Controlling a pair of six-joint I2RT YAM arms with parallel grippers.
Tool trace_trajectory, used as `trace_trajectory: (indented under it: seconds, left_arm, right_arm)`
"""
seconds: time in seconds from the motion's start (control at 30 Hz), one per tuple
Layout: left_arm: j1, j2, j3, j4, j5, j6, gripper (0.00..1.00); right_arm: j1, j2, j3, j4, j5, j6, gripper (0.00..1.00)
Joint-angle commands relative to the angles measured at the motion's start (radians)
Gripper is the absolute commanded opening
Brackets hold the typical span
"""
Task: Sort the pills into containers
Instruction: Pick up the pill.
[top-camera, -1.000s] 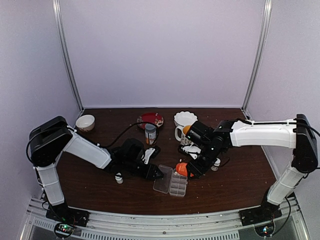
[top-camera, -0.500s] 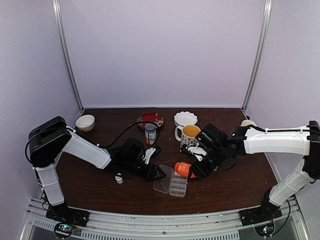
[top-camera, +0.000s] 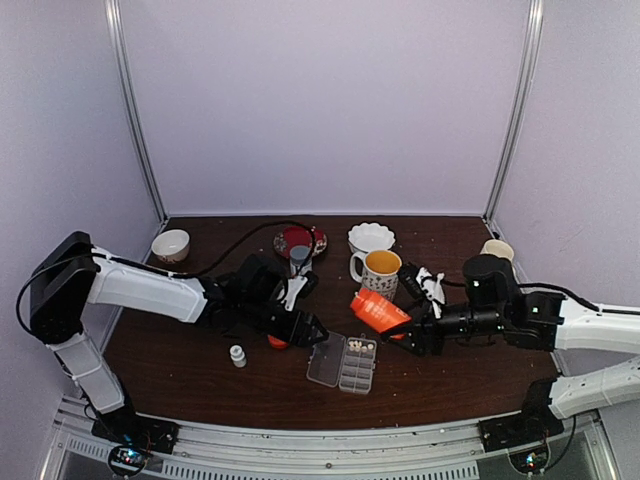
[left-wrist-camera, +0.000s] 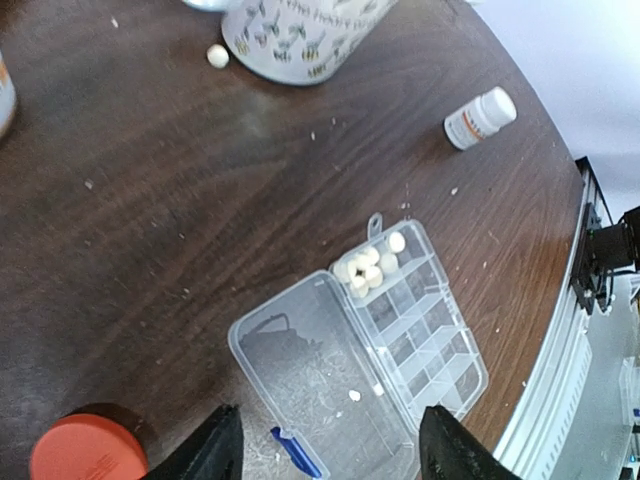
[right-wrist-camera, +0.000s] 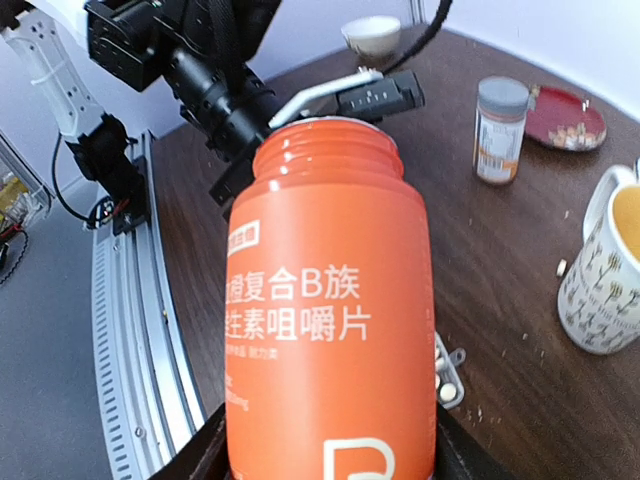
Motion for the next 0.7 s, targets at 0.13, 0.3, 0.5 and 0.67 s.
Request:
trace_trajectory:
  seconds: [0.13,0.3,0.5,0.67]
  left_arm:
    - [-0.004,-0.108,0.138,-0.326,-0.171,0.045,0.63]
    - [-0.004,-0.087,0.23,-0.403,-0.245,0.07,0.63]
    - [-0.005,0.047,0.365,-0.387,-0.283,0.172,0.62]
    - [-0.002,0.194,0.475,-0.336,-0.315,0.273,0.57]
  right_arm:
    - [-0.004,-0.138,-0.161,0.609,-0.052,-0.072,0.03]
    - [-0.003,-0.14,-0.296,0.932,0.061,-0.102,0.02]
    - [-0.004,-0.168,-0.384,1.195,0.075,-0.081,0.0]
    - [-0.004,-0.267,-0.351,1.035,0.057,-0.105,0.0]
